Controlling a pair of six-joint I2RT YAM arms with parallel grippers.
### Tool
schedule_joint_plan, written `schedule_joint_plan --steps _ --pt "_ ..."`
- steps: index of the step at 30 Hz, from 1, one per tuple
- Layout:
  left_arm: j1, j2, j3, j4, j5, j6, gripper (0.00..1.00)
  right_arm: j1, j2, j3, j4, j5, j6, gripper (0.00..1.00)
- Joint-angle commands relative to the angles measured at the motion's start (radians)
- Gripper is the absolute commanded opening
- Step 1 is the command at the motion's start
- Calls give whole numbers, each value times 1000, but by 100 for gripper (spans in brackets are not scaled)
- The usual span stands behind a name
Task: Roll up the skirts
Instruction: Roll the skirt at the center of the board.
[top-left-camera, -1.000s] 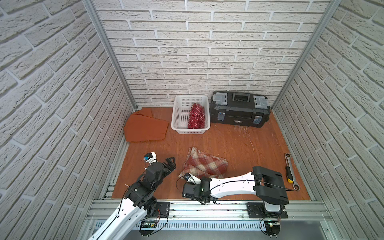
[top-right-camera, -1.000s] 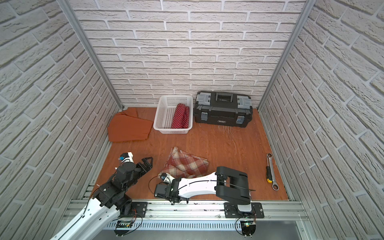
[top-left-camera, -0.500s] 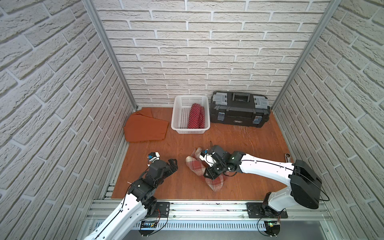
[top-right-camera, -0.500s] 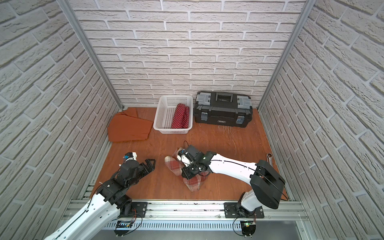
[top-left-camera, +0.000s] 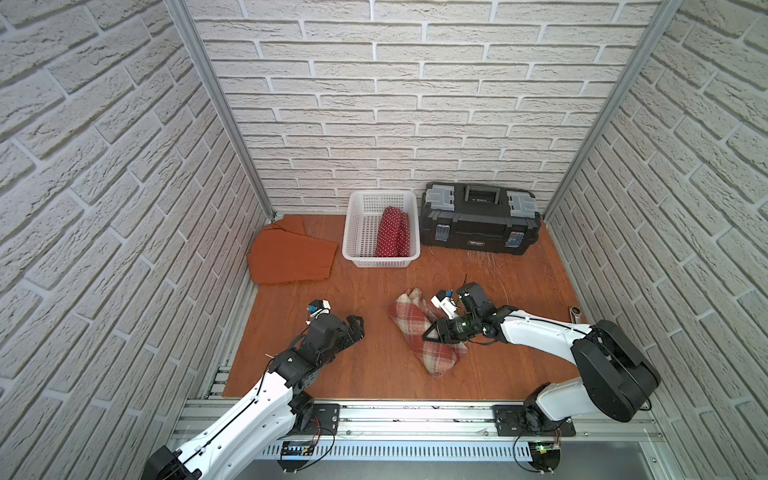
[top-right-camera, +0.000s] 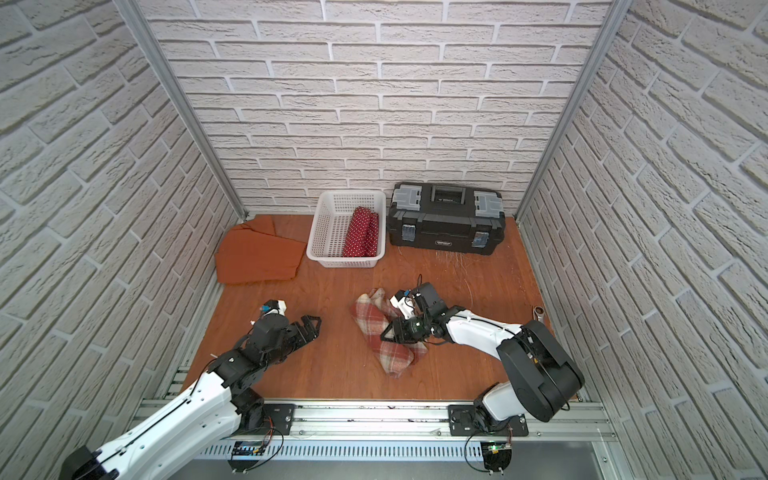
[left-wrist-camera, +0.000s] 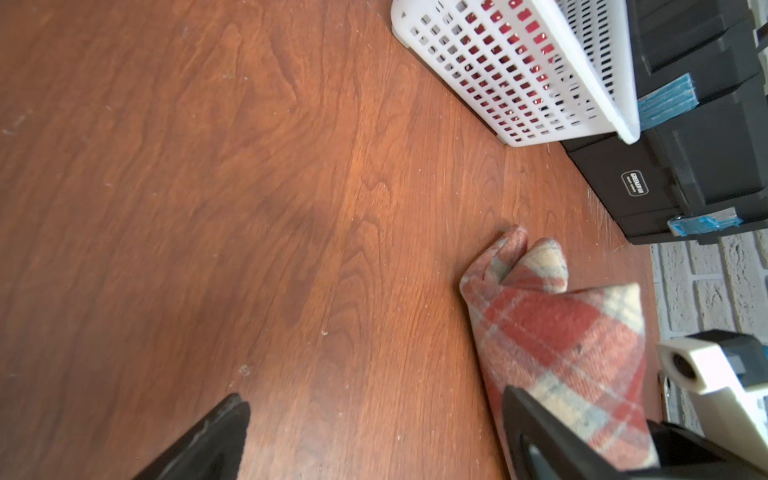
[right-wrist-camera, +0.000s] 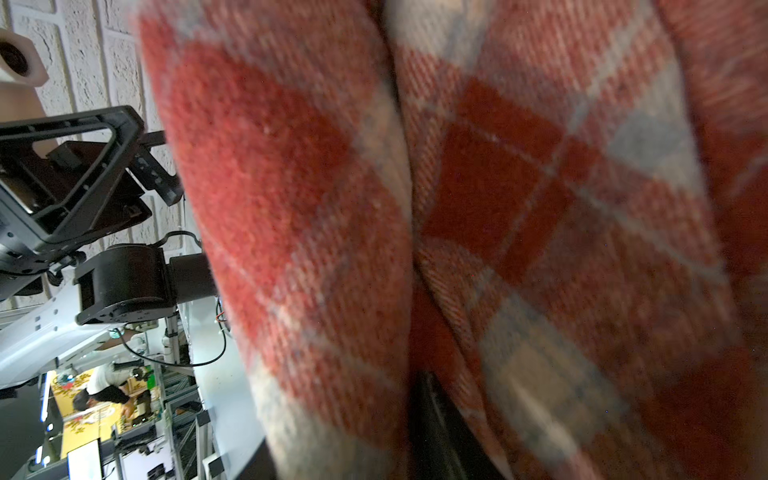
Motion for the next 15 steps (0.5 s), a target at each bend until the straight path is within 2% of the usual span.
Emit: schedule_joint_plan --steps 1,6,15 --pt "-16 13 -5 87 6 5 98 -8 14 42 -72 81 -60 45" --pt "-40 47 -10 127 7 -4 98 -8 -49 83 -179 241 -121 46" --pt "-73 153 -3 210 10 -10 99 -9 -99 91 -220 352 -176 48"
